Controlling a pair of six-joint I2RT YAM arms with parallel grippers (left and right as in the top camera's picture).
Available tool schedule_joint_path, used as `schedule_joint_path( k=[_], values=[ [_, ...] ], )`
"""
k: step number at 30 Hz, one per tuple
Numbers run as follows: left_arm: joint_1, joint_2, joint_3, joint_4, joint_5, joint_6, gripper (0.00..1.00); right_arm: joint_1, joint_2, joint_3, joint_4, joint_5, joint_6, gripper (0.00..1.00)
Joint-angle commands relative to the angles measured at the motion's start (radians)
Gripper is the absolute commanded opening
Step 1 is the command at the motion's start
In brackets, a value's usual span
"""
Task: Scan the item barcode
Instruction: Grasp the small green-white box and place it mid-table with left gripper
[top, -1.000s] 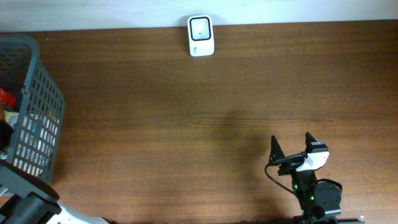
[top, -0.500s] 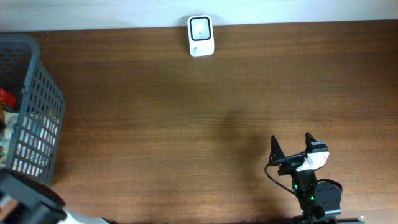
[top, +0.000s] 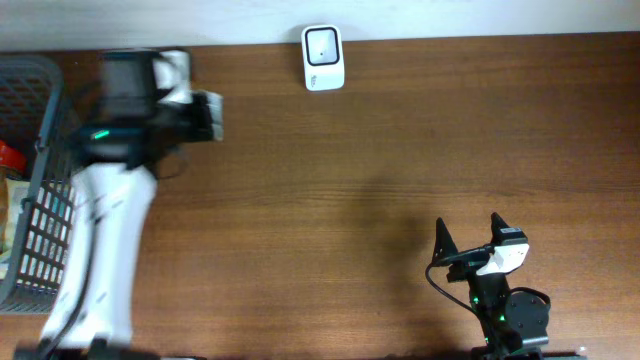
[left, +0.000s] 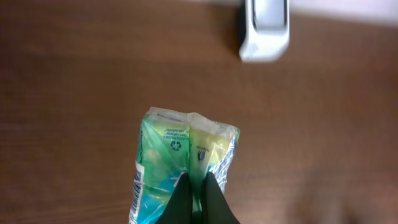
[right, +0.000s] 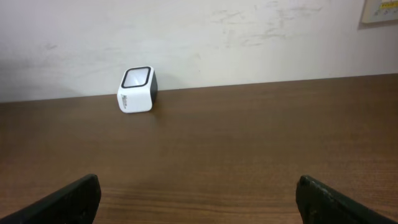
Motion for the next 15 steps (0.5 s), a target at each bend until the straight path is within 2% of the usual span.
schedule_joint_path(
  k=[1, 3, 7, 15],
  values=[
    [-0.162, 0.173, -0.018, 0.018, -0.06, -0.095, 0.0, -0.004, -0.007, -0.009, -0.001, 0.005, 0.003, 0.99],
    [-0.264, 0.308, -0.018, 0.059, -0.061, -0.13, 0.0, -0.004, -0.007, -0.009, -0.001, 0.005, 0.003, 0.99],
    [-0.37, 0.446, -0.018, 0.089, -0.06, -0.21, 0.0, -0.004, -0.007, -0.009, -0.001, 0.005, 0.003, 0.99],
    [-0.466, 0.507, -0.018, 0.15, -0.061, -0.236, 0.0, -0.004, -0.007, -0.009, -0.001, 0.005, 0.003, 0.99]
  ],
)
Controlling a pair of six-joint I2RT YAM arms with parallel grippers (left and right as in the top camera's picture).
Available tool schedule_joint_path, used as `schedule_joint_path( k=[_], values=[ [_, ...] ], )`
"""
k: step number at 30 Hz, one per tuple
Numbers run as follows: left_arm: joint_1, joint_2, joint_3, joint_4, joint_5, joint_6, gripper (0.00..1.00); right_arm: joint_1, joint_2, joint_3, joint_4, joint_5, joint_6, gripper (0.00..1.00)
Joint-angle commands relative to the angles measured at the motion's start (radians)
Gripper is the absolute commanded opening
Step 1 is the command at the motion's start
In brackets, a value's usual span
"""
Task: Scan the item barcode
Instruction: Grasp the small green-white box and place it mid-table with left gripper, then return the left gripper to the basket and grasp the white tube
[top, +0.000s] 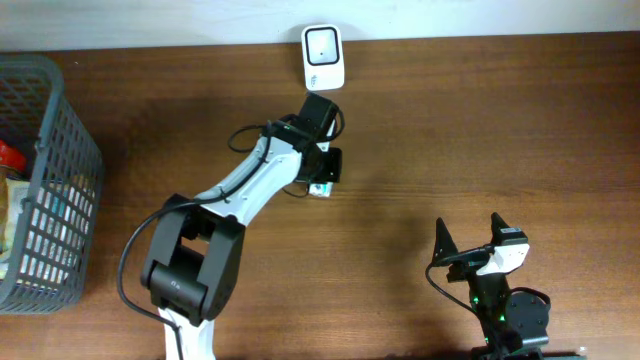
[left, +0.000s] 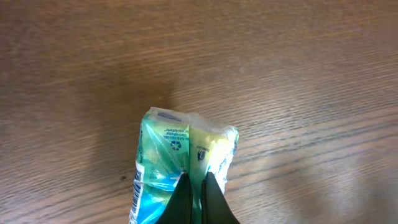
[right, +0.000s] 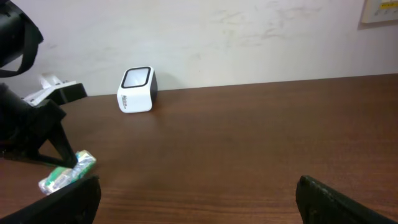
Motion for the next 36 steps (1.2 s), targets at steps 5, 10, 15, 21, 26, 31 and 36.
schedule_joint_path(
  k=[5, 10, 15, 21, 26, 31, 36],
  values=[
    [-0.02, 0.013, -0.003, 0.009, -0.009, -0.021, 0.0, -0.004, -0.007, -0.009, -0.001, 0.005, 0.003, 0.99],
    [-0.02, 0.018, -0.003, 0.009, -0.008, -0.021, 0.27, -0.004, -0.007, -0.009, -0.001, 0.005, 0.003, 0.99],
    [-0.02, 0.039, 0.003, 0.008, -0.008, -0.02, 0.58, -0.004, -0.007, -0.009, -0.001, 0.005, 0.003, 0.99],
    [0.132, -0.074, 0.22, -0.189, -0.008, 0.079, 0.68, -0.004, -0.006, -0.009, -0.001, 0.005, 0.003, 0.99],
    [0.38, -0.338, 0.385, -0.274, -0.063, 0.133, 0.72, -0.004, -0.007, -0.009, -0.001, 0.005, 0.003, 0.99],
    [0.609, -0.52, 0.385, -0.278, -0.221, 0.172, 0.82, -0.004, -0.006, -0.009, -0.001, 0.005, 0.003, 0.99],
    [0.912, -0.531, 0.384, -0.322, -0.24, 0.171, 0.81, -0.004, -0.007, -0.009, -0.001, 0.005, 0.003, 0.99]
  ],
)
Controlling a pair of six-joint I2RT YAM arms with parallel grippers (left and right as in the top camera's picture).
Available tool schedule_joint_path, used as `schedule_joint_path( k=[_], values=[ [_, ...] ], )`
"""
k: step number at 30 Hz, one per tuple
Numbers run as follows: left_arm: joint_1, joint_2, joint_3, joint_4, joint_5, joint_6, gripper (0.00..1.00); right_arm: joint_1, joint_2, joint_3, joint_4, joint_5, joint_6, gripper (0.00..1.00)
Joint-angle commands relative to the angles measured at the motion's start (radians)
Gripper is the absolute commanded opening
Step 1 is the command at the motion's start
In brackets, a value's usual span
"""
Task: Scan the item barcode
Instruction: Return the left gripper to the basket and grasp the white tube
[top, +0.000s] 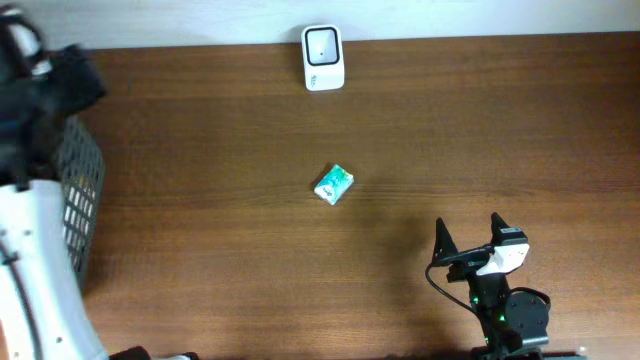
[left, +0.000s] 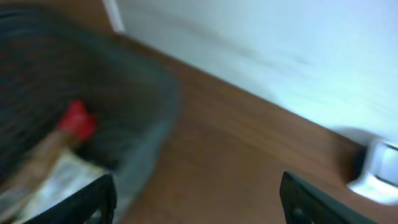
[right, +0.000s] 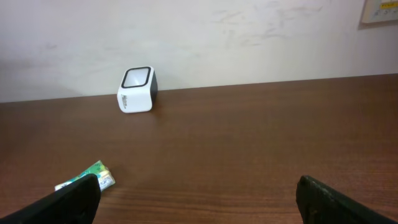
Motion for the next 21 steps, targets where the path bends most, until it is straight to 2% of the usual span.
schedule_joint_path(
  k=[1, 6, 9, 12, 16, 21],
  values=[
    [0.165, -0.013, 0.002, -0.034, -0.027, 0.016, 0.8, -0.004, -0.007, -0.009, -0.001, 0.005, 0.004, 0.99],
    [0.303, -0.008, -0.057, -0.018, -0.014, -0.014, 0.79, -0.004, -0.007, -0.009, -0.001, 0.005, 0.004, 0.99],
    [0.311, 0.002, -0.151, 0.04, -0.016, -0.013, 0.79, -0.004, -0.007, -0.009, -0.001, 0.005, 0.004, 0.99],
    [0.313, 0.002, -0.243, 0.105, -0.095, -0.013, 0.82, -0.004, -0.007, -0.009, -0.001, 0.005, 0.004, 0.99],
    [0.342, 0.011, -0.296, 0.167, -0.09, 0.015, 0.89, -0.004, -0.007, -0.009, -0.001, 0.005, 0.004, 0.99],
    [0.363, 0.101, -0.296, 0.209, -0.083, 0.097, 0.88, -0.004, -0.007, -0.009, -0.001, 0.005, 0.004, 0.99]
  ],
)
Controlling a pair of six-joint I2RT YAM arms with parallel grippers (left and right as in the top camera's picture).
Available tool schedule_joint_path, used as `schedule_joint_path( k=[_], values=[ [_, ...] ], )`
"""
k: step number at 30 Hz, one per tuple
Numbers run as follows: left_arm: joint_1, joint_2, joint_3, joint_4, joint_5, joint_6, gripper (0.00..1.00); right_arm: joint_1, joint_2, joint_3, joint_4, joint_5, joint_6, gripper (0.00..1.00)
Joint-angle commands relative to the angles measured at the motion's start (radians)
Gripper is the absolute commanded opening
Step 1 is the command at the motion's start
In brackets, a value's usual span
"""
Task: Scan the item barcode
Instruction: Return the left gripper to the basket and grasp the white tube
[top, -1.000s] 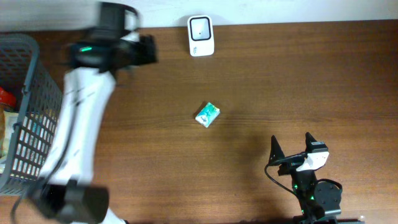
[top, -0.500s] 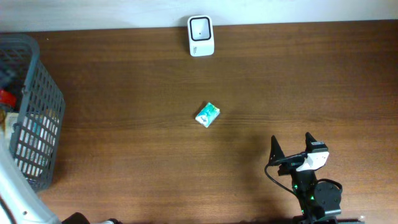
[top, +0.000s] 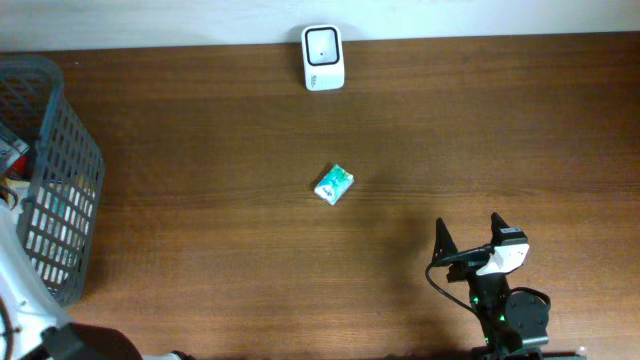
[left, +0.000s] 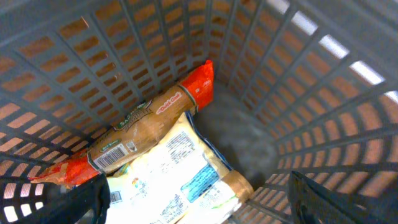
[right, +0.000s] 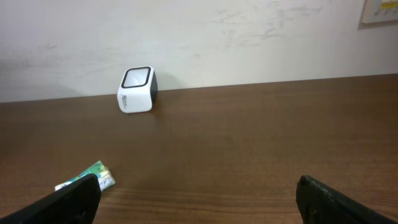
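Observation:
A white barcode scanner (top: 323, 58) stands at the table's back edge, also in the right wrist view (right: 137, 89). A small green packet (top: 334, 184) lies alone mid-table, below the scanner. My left gripper (left: 196, 205) is open inside the grey basket (left: 298, 93), above a long red-and-brown packet (left: 146, 124) and a white-and-yellow packet (left: 180, 174), holding nothing. My right gripper (right: 196, 193) is open and empty near the front edge, with the green packet (right: 87, 177) by its left finger.
The grey mesh basket (top: 75, 130) stands at the table's left end, my left arm reaching into it from the front left. A white wall runs behind the scanner. Brown tabletop lies between the green packet and my right gripper (top: 468, 240).
My left gripper was open beside the basket's rim; now it is down inside the basket over the packets. The green packet and the right arm have not moved.
My left gripper was shut on the green packet at the table's back left. Then it held the packet low at mid-table, below the scanner. Then the packet lay there alone and the gripper was open by the basket; now it is inside it.

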Motion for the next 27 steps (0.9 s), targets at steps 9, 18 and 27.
schedule_joint_path(
  k=[9, 18, 27],
  values=[
    [0.031, 0.084, -0.011, 0.089, -0.011, 0.143, 0.88, -0.004, -0.007, -0.009, -0.001, 0.005, 0.003, 0.99],
    [0.052, 0.146, -0.011, 0.074, -0.013, 0.256, 0.87, -0.004, -0.007, -0.009, -0.001, 0.005, 0.003, 0.99],
    [0.138, 0.28, -0.013, -0.043, 0.096, 0.346, 0.84, -0.004, -0.006, -0.009, -0.001, 0.005, 0.003, 0.99]
  ],
)
